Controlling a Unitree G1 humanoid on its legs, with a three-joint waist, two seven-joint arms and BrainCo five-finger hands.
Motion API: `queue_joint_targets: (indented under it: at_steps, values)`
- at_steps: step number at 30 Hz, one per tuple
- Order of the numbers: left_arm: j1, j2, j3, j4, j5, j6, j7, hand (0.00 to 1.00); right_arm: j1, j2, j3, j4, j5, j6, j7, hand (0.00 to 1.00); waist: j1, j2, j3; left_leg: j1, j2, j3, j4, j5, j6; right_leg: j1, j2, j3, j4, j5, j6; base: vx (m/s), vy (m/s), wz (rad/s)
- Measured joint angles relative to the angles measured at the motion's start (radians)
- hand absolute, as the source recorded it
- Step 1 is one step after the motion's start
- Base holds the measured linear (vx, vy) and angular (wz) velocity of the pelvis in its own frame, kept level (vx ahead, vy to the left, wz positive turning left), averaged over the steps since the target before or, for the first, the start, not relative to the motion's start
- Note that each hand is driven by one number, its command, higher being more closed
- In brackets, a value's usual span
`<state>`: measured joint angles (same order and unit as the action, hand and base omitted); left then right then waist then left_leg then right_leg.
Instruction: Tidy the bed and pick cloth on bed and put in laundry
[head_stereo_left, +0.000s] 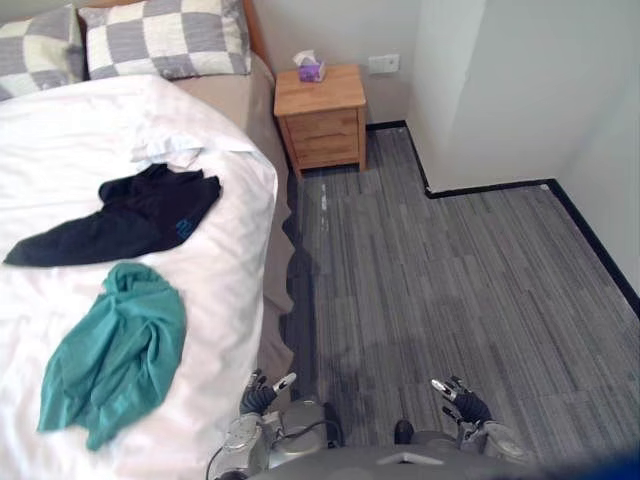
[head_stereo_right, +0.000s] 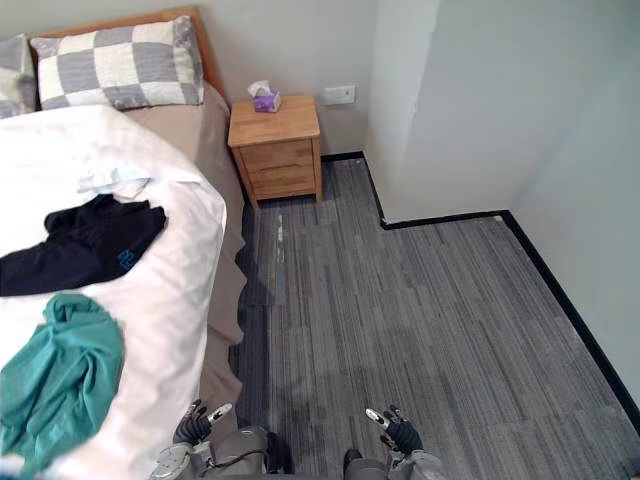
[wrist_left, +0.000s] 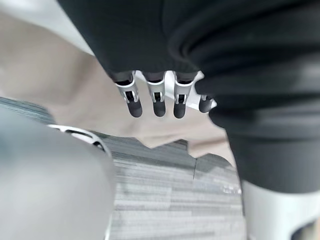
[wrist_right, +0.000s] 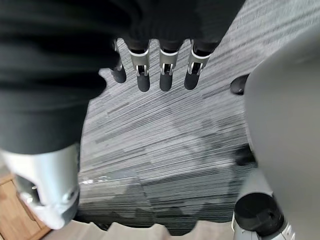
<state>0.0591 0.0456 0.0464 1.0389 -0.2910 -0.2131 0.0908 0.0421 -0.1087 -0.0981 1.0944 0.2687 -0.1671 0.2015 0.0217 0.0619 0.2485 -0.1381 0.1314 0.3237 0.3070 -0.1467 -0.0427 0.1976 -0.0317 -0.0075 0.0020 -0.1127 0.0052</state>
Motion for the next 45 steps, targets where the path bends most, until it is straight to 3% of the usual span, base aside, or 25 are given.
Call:
queue_joint_targets:
  at_steps: [1, 3, 5, 8, 9, 10, 12, 14, 16, 17, 19, 21, 22, 23, 24, 26, 30, 32, 34, 37, 39, 42, 43, 44, 45]
  values:
    - [0.001, -0.005, 0.009, -0.001, -0.008, 0.0, 0.001, 0.0, 0.001, 0.001, 0.003, 0.0, 0.0, 0.001, -0.001, 0.0, 0.008, 0.004, -0.003, 0.016, -0.005, 0.024, -0.014, 0.036, 0.041, 0.013, -0.009, -0.001, 0.001, -0.011, 0.016, 0.27, 0.238, -0.32]
    - [-0.003, 0.007, 0.017, -0.011, -0.013, 0.001, -0.001, 0.0, 0.01, 0.02, 0.016, -0.01, -0.014, 0.0, -0.001, 0.0, 0.025, -0.042, -0.011, 0.02, -0.047, 0.057, -0.024, -0.004, 0.072, 0.013, -0.06, -0.033, 0.01, -0.016, 0.038, 0.36, 0.259, -0.25]
    - [-0.001, 0.007, 0.042, -0.029, -0.022, 0.006, -0.005, 0.0, 0.014, 0.031, 0.02, -0.009, -0.036, 0.002, -0.009, 0.0, 0.036, -0.063, -0.02, 0.022, -0.073, 0.081, -0.02, -0.029, 0.089, -0.01, -0.093, -0.039, 0.037, -0.033, 0.064, 0.31, 0.168, -0.23]
    - [0.0, 0.008, 0.031, -0.034, -0.019, 0.015, -0.02, 0.0, 0.012, 0.024, 0.017, -0.009, -0.087, 0.008, -0.011, 0.0, 0.049, -0.06, -0.023, 0.071, -0.103, 0.106, -0.025, -0.083, 0.119, -0.053, -0.131, -0.062, 0.204, -0.086, 0.105, 0.28, 0.131, -0.25]
    - [0.004, 0.01, 0.022, -0.03, -0.005, 0.016, -0.02, 0.0, 0.013, 0.025, -0.01, -0.012, -0.095, 0.008, -0.01, 0.0, 0.042, -0.06, -0.027, 0.11, -0.118, 0.103, -0.052, -0.098, 0.114, -0.117, -0.148, -0.064, 0.386, -0.102, 0.12, 0.25, 0.13, 0.02]
    - [0.009, 0.02, -0.01, -0.02, 0.009, 0.015, -0.02, 0.0, 0.013, 0.03, -0.03, -0.026, -0.094, 0.005, -0.01, 0.0, 0.028, -0.065, -0.033, 0.159, -0.142, 0.088, -0.094, -0.1, 0.114, -0.208, -0.175, -0.073, 0.621, -0.081, 0.104, 0.27, 0.13, 0.18]
    - [0.009, 0.042, -0.046, -0.003, 0.028, 0.012, -0.02, 0.0, 0.013, 0.032, -0.042, -0.037, -0.093, 0.01, -0.018, 0.0, 0.004, -0.08, -0.035, 0.236, -0.174, 0.05, -0.129, -0.107, 0.124, -0.32, -0.219, -0.094, 0.904, -0.069, 0.104, 0.37, 0.068, 0.57]
    - [0.011, 0.046, -0.057, 0.007, 0.032, 0.012, -0.019, 0.0, 0.009, 0.03, -0.047, -0.04, -0.093, 0.018, -0.046, 0.0, -0.012, -0.082, -0.036, 0.301, -0.168, 0.02, -0.133, -0.121, 0.133, -0.371, -0.222, -0.138, 1.0, -0.123, 0.085, 0.46, -0.029, 0.67]
    - [0.004, 0.044, -0.075, 0.008, 0.029, 0.013, -0.018, 0.0, -0.004, 0.028, -0.05, -0.04, -0.093, 0.023, -0.069, 0.0, -0.026, -0.072, -0.031, 0.361, -0.136, -0.017, -0.148, -0.122, 0.132, -0.407, -0.188, -0.205, 0.935, -0.166, 0.051, 0.46, -0.149, 0.72]
    - [0.0, 0.039, -0.085, 0.009, 0.028, 0.021, -0.019, 0.0, -0.01, 0.031, -0.056, -0.059, -0.075, 0.023, -0.075, 0.0, -0.037, -0.049, -0.017, 0.395, -0.082, -0.063, -0.151, -0.121, 0.131, -0.437, -0.127, -0.247, 0.771, -0.17, 0.043, 0.49, -0.224, 0.79]
    - [-0.004, 0.036, -0.085, 0.009, 0.028, 0.035, -0.019, 0.0, -0.011, 0.032, -0.057, -0.068, -0.055, 0.03, -0.077, 0.0, -0.042, -0.045, -0.014, 0.41, -0.055, -0.093, -0.153, -0.122, 0.13, -0.454, -0.103, -0.255, 0.633, -0.146, 0.046, 0.36, -0.223, 0.76]
    - [-0.001, 0.041, -0.081, 0.006, 0.038, 0.042, -0.019, 0.0, -0.008, 0.042, -0.061, -0.079, -0.017, 0.056, -0.076, 0.0, -0.045, -0.066, -0.018, 0.441, -0.037, -0.123, -0.165, -0.15, 0.062, -0.461, -0.094, -0.244, 0.291, 0.028, 0.05, 0.44, -0.324, 0.78]
    - [0.002, 0.044, -0.077, 0.008, 0.041, 0.046, -0.019, 0.0, -0.008, 0.053, -0.065, -0.079, -0.012, 0.06, -0.076, 0.0, -0.043, -0.075, -0.018, 0.455, -0.034, -0.127, -0.165, -0.165, 0.023, -0.446, -0.096, -0.241, 0.269, 0.143, 0.011, 0.47, -0.313, 0.47]
    - [-0.008, 0.021, -0.062, 0.02, 0.05, 0.051, -0.02, 0.0, -0.021, 0.039, -0.092, -0.078, -0.009, 0.08, -0.078, 0.0, -0.032, -0.029, -0.001, 0.469, 0.013, -0.123, -0.169, -0.168, -0.01, -0.426, -0.056, -0.269, 0.287, 0.126, -0.034, 0.4, -0.278, 0.18]
    - [-0.006, 0.007, -0.059, 0.017, 0.055, 0.048, -0.022, 0.0, -0.031, 0.039, -0.102, -0.078, -0.009, 0.083, -0.079, 0.0, -0.032, -0.021, 0.006, 0.474, 0.017, -0.111, -0.171, -0.143, -0.014, -0.438, -0.057, -0.268, 0.331, 0.087, -0.047, 0.36, -0.26, 0.1]
    - [-0.007, 0.002, -0.044, 0.006, 0.071, 0.047, -0.021, 0.0, -0.039, 0.045, -0.103, -0.08, -0.011, 0.086, -0.076, 0.0, -0.042, -0.033, 0.017, 0.513, 0.028, -0.108, -0.183, -0.087, -0.043, -0.441, -0.067, -0.285, 0.427, -0.008, -0.059, 0.32, -0.301, 0.14]
    - [-0.004, 0.003, -0.035, 0.005, 0.076, 0.036, -0.013, 0.0, -0.039, 0.049, -0.1, -0.086, -0.01, 0.109, -0.081, 0.0, -0.045, -0.044, 0.012, 0.511, 0.063, -0.115, -0.104, -0.064, -0.043, -0.433, -0.066, -0.308, 0.515, -0.136, -0.054, 0.22, -0.239, 0.12]
    - [0.007, -0.002, -0.033, 0.005, 0.059, 0.026, 0.005, 0.0, -0.039, 0.048, -0.107, -0.082, -0.045, 0.145, -0.082, 0.0, -0.042, -0.03, -0.013, 0.418, 0.106, -0.143, 0.086, -0.059, -0.044, -0.41, -0.032, -0.313, 0.481, -0.149, -0.054, 0.16, -0.195, 0.03]
    - [0.025, -0.005, 0.028, -0.002, 0.018, -0.005, 0.004, 0.0, -0.034, 0.035, -0.103, -0.076, -0.09, 0.189, -0.078, 0.0, -0.032, -0.016, -0.014, 0.213, 0.169, -0.235, 0.497, 0.088, -0.061, -0.307, 0.025, -0.314, 0.378, -0.15, -0.061, 0.22, -0.152, -0.01]
    - [0.041, -0.019, 0.075, -0.044, 0.006, -0.034, 0.002, 0.0, -0.026, 0.03, -0.098, -0.051, -0.098, 0.204, -0.078, 0.0, -0.013, -0.022, -0.003, 0.027, 0.163, -0.232, 0.78, -0.028, -0.04, -0.163, 0.052, -0.297, 0.282, -0.153, -0.087, 0.29, -0.07, -0.1]
    - [0.046, -0.025, 0.078, -0.076, 0.009, -0.043, 0.0, 0.0, -0.022, 0.029, -0.095, -0.045, -0.105, 0.207, -0.076, 0.0, 0.016, -0.022, -0.003, -0.028, 0.128, -0.181, 0.703, -0.086, -0.02, -0.107, 0.051, -0.247, 0.252, -0.16, -0.081, 0.3, 0.017, -0.66]
    - [0.045, -0.032, 0.083, -0.083, 0.011, -0.059, -0.003, 0.0, -0.013, 0.032, -0.087, -0.053, -0.136, 0.203, -0.074, 0.0, 0.037, -0.031, -0.002, -0.057, 0.048, -0.126, 0.317, -0.108, -0.011, -0.072, 0.02, -0.165, 0.24, -0.176, -0.064, 0.34, 0.144, -0.93]
    - [0.043, -0.032, 0.082, -0.083, 0.011, -0.059, -0.003, 0.0, -0.01, 0.033, -0.087, -0.057, -0.136, 0.203, -0.074, 0.0, 0.037, -0.031, -0.003, -0.054, 0.036, -0.114, 0.229, -0.094, -0.012, -0.066, 0.012, -0.15, 0.241, -0.184, -0.053, 0.32, 0.185, -0.61]
    - [0.042, -0.038, 0.083, -0.083, 0.007, -0.058, -0.002, 0.0, -0.005, 0.035, -0.082, -0.061, -0.137, 0.197, -0.075, 0.0, 0.04, -0.034, -0.004, -0.044, 0.018, -0.097, 0.101, 0.024, 0.014, -0.054, -0.003, -0.122, 0.25, -0.203, -0.018, 0.46, 0.25, -0.7]
    - [0.04, -0.027, 0.084, -0.082, 0.008, -0.057, -0.001, 0.0, 0.0, 0.051, -0.066, -0.06, -0.144, 0.195, -0.076, 0.0, 0.049, -0.057, -0.022, -0.008, -0.012, -0.052, 0.063, 0.046, 0.04, -0.039, -0.029, -0.086, 0.246, -0.213, 0.001, 0.48, 0.231, -0.56]
